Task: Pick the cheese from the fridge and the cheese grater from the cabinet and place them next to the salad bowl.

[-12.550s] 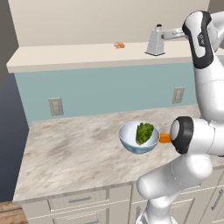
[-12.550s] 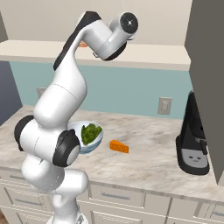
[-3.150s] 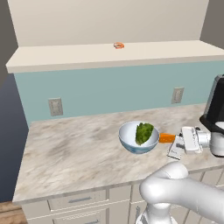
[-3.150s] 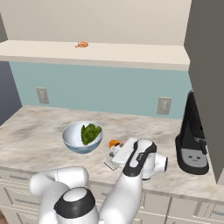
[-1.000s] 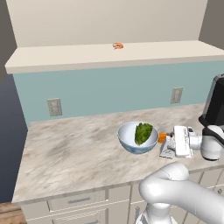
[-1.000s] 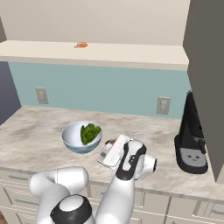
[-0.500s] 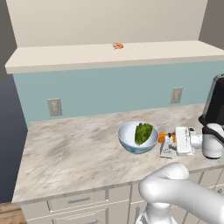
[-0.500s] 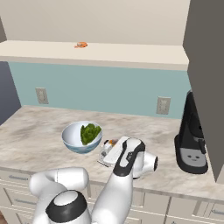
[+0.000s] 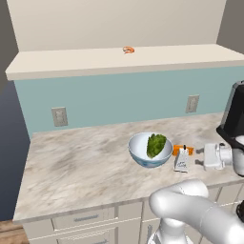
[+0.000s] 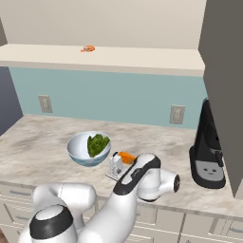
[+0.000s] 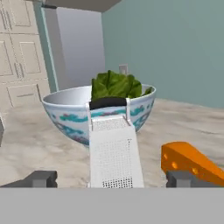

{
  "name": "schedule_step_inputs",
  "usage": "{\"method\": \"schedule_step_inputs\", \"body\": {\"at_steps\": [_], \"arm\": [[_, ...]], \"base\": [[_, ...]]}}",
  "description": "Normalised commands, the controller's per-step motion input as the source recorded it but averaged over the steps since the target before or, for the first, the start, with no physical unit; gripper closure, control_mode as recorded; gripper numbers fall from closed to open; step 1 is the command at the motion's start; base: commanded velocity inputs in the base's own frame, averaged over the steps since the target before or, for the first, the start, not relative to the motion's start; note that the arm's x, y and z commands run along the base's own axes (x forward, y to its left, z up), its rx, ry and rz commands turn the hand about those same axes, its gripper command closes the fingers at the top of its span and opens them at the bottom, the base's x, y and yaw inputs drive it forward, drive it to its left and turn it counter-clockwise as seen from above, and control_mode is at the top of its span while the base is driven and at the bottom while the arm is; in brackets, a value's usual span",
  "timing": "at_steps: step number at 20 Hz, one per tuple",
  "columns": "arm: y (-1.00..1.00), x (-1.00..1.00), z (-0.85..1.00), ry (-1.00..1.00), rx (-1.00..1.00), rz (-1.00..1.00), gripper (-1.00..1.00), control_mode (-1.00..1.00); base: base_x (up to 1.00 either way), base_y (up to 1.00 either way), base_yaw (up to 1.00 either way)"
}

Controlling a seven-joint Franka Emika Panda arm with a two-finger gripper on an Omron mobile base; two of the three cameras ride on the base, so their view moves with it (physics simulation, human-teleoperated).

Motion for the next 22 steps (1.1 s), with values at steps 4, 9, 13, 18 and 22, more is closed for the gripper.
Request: {"method": "schedule_step_inputs", "body": {"at_steps": [4,9,13,18,22], "arm": [[-0.20,-0.45,0.30,0.25,-0.21,-0.25,-1.00,-1.00],[-0.13,-0.11,0.76,0.38,-0.39,-0.20,-1.00,-1.00],[-0.08,-0.04,0.62,0.47,-0.36,-0.10,-1.00,-1.00],[-0.08,-0.13,0.35,0.41,-0.43,-0.03,-1.00,-1.00],[-0.08,-0.46,0.14,0.35,-0.40,-0.03,-1.00,-1.00]], "base": [[0.00,0.00,0.00],[0.00,0.00,0.00],[0.00,0.00,0.00],[0.00,0.00,0.00],[0.00,0.00,0.00]]}}
